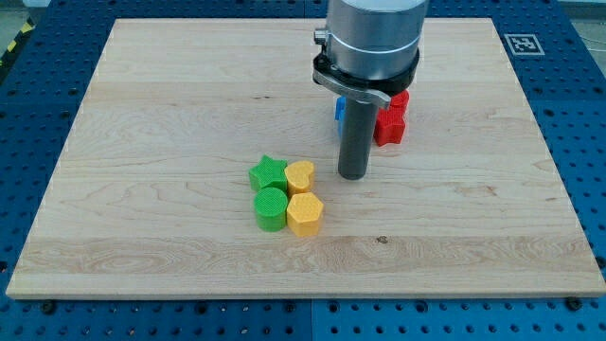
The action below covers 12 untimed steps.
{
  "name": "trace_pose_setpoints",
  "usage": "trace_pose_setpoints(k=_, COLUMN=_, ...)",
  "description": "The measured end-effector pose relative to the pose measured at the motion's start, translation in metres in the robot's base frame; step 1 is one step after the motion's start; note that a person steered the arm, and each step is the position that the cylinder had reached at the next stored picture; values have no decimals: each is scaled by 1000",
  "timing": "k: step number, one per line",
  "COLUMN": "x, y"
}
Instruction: Point your arm at bottom center side of the board
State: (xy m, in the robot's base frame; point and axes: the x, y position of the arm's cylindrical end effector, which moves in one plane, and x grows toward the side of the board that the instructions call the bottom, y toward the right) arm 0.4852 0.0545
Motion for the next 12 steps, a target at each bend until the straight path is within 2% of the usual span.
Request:
trace_pose_setpoints(k=5, x=66, y=7)
trace_pose_setpoints(k=9, x=76, y=7)
trace_pose_setpoints(k=10, x=104, y=7)
trace_pose_setpoints(k=11, x=114, y=-23)
trace_pose_setpoints(k=12, x=113, y=-78)
